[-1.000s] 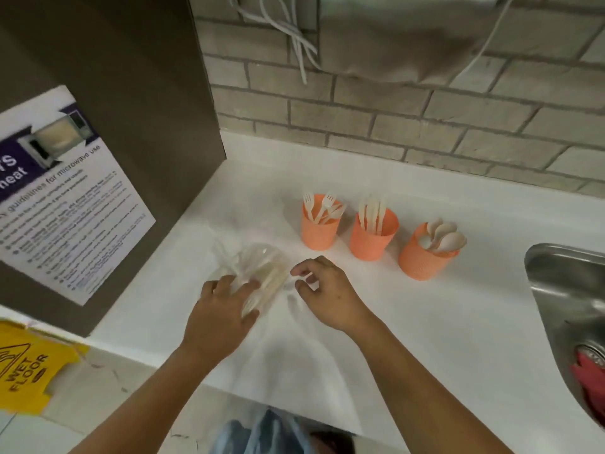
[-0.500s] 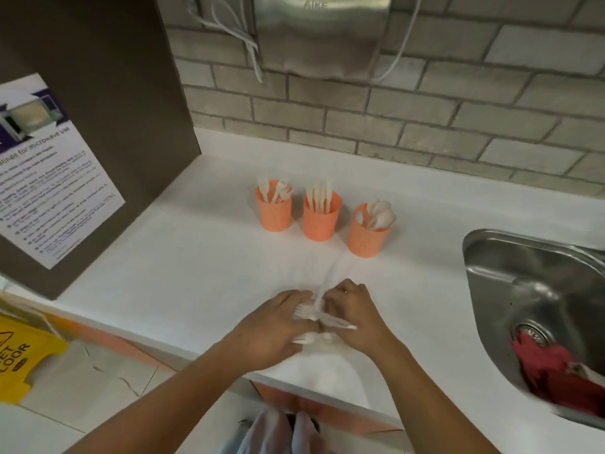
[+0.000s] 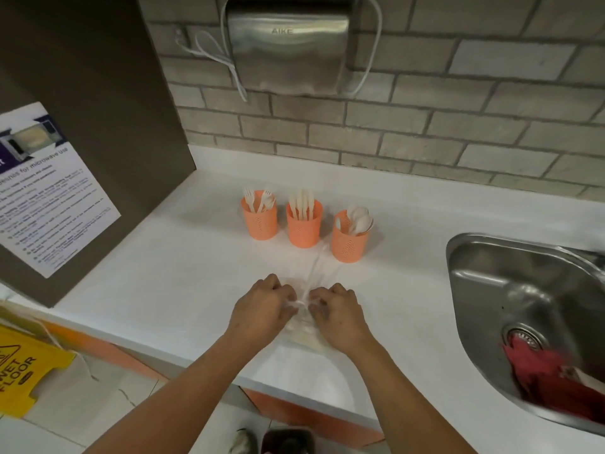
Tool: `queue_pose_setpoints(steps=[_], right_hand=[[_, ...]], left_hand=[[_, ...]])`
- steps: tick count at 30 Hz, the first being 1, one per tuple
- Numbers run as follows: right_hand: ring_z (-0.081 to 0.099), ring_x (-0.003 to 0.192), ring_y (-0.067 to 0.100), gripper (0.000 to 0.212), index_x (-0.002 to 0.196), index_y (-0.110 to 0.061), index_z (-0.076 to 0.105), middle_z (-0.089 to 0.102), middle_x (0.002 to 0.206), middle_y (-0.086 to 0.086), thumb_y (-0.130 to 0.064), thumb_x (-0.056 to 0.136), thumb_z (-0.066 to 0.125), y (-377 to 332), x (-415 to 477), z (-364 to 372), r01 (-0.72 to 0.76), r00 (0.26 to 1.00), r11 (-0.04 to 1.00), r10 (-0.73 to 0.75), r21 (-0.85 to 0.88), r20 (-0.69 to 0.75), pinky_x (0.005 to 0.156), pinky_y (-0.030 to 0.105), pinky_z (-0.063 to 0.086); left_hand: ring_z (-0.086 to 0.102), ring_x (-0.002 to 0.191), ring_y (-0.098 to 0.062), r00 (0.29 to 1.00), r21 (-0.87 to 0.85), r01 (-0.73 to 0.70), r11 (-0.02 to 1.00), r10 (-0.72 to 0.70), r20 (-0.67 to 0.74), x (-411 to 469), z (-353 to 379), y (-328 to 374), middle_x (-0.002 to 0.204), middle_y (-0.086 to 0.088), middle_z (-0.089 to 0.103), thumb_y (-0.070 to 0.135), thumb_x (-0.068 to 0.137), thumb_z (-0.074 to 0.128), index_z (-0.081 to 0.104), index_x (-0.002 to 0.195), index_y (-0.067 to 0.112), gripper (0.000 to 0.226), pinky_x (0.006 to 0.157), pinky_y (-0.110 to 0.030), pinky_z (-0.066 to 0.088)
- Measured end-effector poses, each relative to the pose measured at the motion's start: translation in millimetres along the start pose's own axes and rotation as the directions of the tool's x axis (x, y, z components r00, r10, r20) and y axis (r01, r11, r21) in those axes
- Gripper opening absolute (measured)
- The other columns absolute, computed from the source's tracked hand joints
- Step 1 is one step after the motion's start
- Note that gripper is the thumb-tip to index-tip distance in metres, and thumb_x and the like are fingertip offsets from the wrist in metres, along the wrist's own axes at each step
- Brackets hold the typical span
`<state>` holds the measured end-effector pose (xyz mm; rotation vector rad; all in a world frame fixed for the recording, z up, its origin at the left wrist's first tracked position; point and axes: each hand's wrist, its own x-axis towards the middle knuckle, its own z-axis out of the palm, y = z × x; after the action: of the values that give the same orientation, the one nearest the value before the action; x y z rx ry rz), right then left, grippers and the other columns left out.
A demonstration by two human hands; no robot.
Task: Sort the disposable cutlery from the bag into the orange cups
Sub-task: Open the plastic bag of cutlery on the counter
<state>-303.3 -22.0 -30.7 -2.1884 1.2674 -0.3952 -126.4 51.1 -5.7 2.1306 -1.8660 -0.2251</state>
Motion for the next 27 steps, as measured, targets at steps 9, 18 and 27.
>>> queue_pose_setpoints(steps=[9, 18, 27], right_hand=[[0.055, 0.072, 0.011, 0.022, 0.081, -0.023, 0.060, 0.055, 0.086, -0.002, -0.003, 0.083, 0.069, -10, 38, -2, -0.002, 0.993, 0.986, 0.022, 0.169, -0.118, 0.069, 0.018, 0.045], [0.055, 0.072, 0.010, 0.009, 0.091, -0.013, 0.061, 0.061, 0.082, -0.004, -0.005, 0.092, 0.059, 1, 51, -10, -0.144, 0.926, 0.927, 0.250, 0.345, -0.284, 0.064, 0.019, 0.039], [0.055, 0.078, 0.015, 0.007, 0.098, -0.023, 0.064, 0.057, 0.089, 0.002, -0.021, 0.092, 0.067, -20, 59, 8, -0.103, 0.968, 0.953, 0.162, 0.285, -0.192, 0.070, 0.020, 0.041]], left_hand=[[0.060, 0.098, -0.023, 0.992, -0.072, 0.068, 0.995, -0.075, -0.100, 39, -3, 2, 0.111, -0.003, 0.057, 0.025, 0.094, 0.067, 0.071, 0.101, 0.015, 0.013, 0.075, -0.041, 0.058], [0.066, 0.081, -0.013, 0.937, -0.449, 0.223, 0.865, -0.317, -0.145, 60, -28, -33, 0.097, 0.006, 0.070, 0.020, 0.095, 0.068, 0.062, 0.093, 0.018, 0.007, 0.075, -0.033, 0.053], [0.066, 0.076, -0.021, 0.992, -0.303, 0.087, 0.949, -0.110, -0.060, 69, -24, -35, 0.077, 0.003, 0.069, 0.030, 0.093, 0.071, 0.068, 0.092, 0.020, 0.010, 0.066, -0.034, 0.053]])
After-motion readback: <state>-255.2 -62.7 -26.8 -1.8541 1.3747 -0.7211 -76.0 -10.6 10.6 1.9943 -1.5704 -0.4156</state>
